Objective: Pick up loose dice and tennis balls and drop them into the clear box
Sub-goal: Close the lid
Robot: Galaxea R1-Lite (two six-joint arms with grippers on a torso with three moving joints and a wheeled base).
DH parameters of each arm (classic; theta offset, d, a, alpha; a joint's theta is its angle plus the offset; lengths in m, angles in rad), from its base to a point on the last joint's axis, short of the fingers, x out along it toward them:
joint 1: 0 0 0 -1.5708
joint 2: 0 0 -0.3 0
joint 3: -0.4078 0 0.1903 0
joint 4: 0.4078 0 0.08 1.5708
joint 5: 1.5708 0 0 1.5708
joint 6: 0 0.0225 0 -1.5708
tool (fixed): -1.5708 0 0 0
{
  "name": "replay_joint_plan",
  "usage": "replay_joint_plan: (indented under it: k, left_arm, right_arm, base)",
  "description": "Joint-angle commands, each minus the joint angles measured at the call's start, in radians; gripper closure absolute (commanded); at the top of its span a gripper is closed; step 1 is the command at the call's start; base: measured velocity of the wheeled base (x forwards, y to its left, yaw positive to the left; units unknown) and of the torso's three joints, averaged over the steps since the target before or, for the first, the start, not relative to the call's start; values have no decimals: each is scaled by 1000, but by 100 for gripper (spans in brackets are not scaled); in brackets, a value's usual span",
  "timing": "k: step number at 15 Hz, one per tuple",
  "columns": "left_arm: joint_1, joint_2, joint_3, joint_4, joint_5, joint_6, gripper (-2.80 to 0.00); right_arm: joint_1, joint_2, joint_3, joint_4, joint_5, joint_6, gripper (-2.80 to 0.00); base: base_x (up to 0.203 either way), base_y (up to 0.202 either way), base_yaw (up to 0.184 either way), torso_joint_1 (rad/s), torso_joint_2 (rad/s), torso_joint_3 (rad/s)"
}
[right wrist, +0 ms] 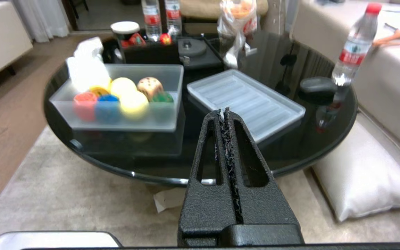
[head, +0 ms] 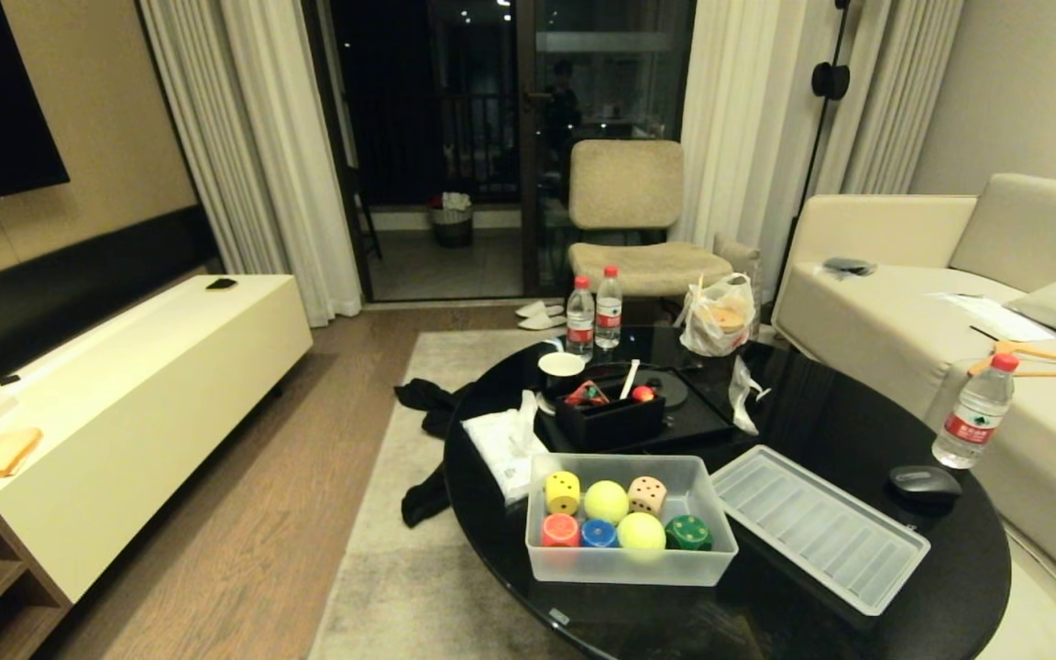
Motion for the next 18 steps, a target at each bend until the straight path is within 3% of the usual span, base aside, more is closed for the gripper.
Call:
replay_joint_plan:
  k: [1, 5, 8, 10, 13, 15, 18]
  left_arm:
    - [0, 1, 3, 0, 0, 0, 0]
    - [0, 1, 3, 0, 1, 0, 0]
    - [0, 1, 3, 0, 2, 2, 0]
    - [0, 1, 3, 0, 0, 0, 0]
    - [0, 1, 3, 0, 0, 0, 0]
    - [0, 1, 3, 0, 0, 1, 0]
    - [0, 1, 3, 0, 0, 0, 0]
  right_arm:
    - [0, 115, -185, 77, 16, -2, 0]
    - [-3, 521, -540, 137, 43, 0, 0]
    - [-12, 820, -902, 252, -17, 10, 0]
    - [-28, 991, -1120, 385, -74, 64, 0]
    - [-169, 1210, -1306, 585, -104, 143, 0]
    - [-313, 1318, -1338, 639, -67, 162, 0]
    - [-450, 1422, -1341, 719, 21, 165, 0]
  base:
    - [0, 0, 0, 0, 0, 0]
    - [0, 0, 0, 0, 0, 0]
    - [0, 0, 0, 0, 0, 0]
    - [0, 0, 0, 0, 0, 0]
    - [0, 0, 0, 0, 0, 0]
    - [0, 0, 0, 0, 0, 0]
    - [0, 0, 0, 0, 0, 0]
